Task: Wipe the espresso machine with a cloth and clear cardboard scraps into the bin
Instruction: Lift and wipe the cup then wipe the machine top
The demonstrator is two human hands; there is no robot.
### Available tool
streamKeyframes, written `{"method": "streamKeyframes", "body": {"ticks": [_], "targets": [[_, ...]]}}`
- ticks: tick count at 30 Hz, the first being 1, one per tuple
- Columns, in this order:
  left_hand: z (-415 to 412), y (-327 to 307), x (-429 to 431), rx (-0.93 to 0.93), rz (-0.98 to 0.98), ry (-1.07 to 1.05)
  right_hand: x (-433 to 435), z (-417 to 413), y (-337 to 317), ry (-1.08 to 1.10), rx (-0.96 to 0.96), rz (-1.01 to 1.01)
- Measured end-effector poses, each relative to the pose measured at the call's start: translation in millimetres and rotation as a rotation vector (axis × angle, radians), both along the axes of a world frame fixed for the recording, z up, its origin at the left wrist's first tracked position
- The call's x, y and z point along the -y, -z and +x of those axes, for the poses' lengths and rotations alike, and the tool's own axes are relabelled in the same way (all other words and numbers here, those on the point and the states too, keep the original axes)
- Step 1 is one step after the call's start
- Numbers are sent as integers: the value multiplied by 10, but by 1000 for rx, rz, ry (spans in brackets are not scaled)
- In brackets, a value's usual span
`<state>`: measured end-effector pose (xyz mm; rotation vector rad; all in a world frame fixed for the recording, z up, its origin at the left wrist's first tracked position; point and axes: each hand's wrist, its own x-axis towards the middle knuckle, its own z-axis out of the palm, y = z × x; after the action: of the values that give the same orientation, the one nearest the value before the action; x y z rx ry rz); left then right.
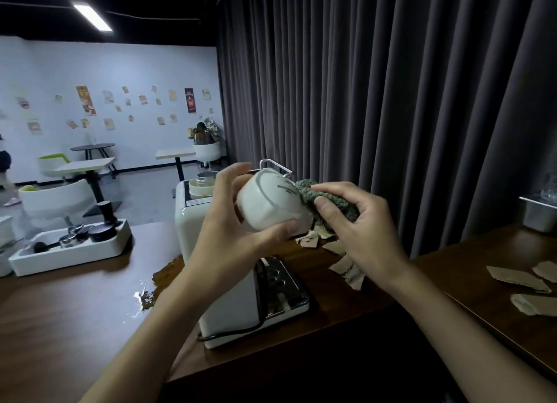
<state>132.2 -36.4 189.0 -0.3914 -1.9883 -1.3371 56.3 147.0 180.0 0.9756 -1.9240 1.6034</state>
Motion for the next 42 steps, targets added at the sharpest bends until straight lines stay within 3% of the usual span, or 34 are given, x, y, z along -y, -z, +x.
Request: {"method": "streamKeyframes", "body": {"ticks": [4, 8, 15, 21, 34, 42], "targets": [[-43, -140, 318, -55, -46, -195, 269, -89, -60, 1, -85, -11], [-218, -288, 693, -10, 33, -360, 567, -244, -128, 84, -227, 18], [-547, -270, 1015, 125, 213, -369, 806, -471, -24, 311, -416, 191], [-645, -250, 1054, 180, 76, -389, 841, -469, 68, 368, -445, 259], [-646, -247, 1133, 191, -248, -486, 873, -479, 84, 318, -333, 169], [-640, -294, 1116, 166, -197, -493, 882, -471, 115, 350, -346, 169]]}}
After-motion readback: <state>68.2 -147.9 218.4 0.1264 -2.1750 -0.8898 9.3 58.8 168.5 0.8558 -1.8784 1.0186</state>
